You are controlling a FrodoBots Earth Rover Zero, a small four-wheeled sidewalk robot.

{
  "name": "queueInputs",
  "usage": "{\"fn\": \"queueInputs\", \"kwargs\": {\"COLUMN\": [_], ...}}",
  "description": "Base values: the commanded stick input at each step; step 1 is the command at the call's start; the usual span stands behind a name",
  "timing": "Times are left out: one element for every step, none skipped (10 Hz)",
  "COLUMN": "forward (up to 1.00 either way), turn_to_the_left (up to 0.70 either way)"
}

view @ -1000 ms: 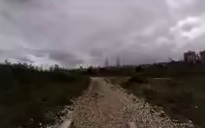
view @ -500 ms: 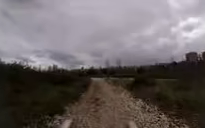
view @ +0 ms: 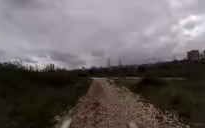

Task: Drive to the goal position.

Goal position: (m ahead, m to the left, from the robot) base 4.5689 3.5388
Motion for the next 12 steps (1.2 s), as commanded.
{"fn": "queueInputs", "kwargs": {"forward": [0.7, 0.7, 0.7, 0.7, 0.7, 0.7, 0.7, 0.7, 0.7, 0.7, 0.7, 0.7], "turn_to_the_left": [0.0, 0.0, 0.0, 0.0, 0.0, 0.0, 0.0, 0.0, 0.0, 0.0, 0.0, 0.0]}}
